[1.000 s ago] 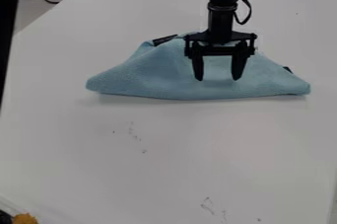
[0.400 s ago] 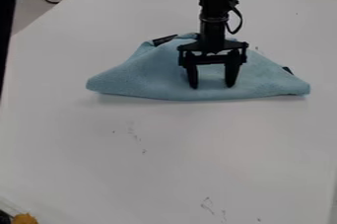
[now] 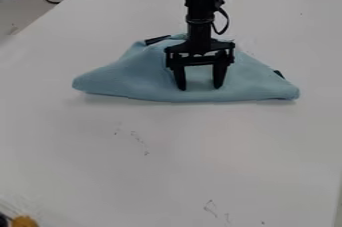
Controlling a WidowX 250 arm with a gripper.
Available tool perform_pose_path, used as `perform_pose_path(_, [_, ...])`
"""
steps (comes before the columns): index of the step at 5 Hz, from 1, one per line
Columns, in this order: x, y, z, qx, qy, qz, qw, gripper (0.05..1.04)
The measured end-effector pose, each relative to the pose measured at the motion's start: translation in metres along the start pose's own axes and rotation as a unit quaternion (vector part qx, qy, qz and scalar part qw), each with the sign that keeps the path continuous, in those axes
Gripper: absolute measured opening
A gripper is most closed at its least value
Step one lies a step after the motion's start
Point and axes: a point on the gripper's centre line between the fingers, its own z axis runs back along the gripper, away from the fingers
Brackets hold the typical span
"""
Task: Touch the cloth then left it
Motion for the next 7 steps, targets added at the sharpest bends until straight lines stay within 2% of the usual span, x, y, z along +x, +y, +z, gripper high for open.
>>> perform_pose_path(2, [0.007,0.034,0.003,0.012,-0.005,0.027,0.9995,1.001])
perform_pose_path(4, [0.018,0.071,0.005,0.012,-0.014,0.053,0.9984,1.001])
perform_pose_path(6, [0.021,0.092,0.007,0.02,-0.017,0.068,0.9973,1.001])
perform_pose_path(7, [0.024,0.099,0.017,0.017,-0.028,0.075,0.9966,1.001])
